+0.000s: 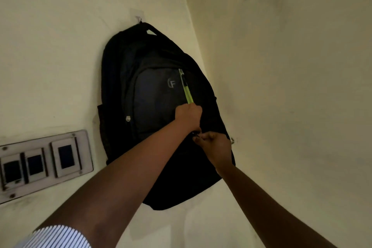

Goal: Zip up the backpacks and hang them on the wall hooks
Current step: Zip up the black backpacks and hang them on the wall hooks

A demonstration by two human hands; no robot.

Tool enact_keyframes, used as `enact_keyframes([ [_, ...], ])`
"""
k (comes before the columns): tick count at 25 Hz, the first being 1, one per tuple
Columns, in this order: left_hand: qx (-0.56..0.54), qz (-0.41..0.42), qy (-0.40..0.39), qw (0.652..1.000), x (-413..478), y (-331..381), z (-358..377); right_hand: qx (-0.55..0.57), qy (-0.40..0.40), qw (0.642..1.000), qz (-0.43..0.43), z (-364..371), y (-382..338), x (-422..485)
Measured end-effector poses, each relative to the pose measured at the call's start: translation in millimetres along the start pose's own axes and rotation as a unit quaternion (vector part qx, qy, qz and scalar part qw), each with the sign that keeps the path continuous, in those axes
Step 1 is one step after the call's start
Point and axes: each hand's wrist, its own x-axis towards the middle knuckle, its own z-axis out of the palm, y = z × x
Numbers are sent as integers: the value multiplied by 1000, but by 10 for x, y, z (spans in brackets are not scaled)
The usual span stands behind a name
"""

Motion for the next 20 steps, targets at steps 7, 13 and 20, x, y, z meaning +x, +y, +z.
enact_keyframes([
  [7, -117, -30, -119, 986, -10, -187, -110, -2, -20, 999, -32, -45, -226, -52],
  [13, -225, -48, -79, 970, 24, -423, -267, -51, -90, 984, -149, 61, -417, -130],
  [20, -174, -46, -65, 982, -499, -669, -226, 30, -86, 990, -108, 216, -406, -406],
])
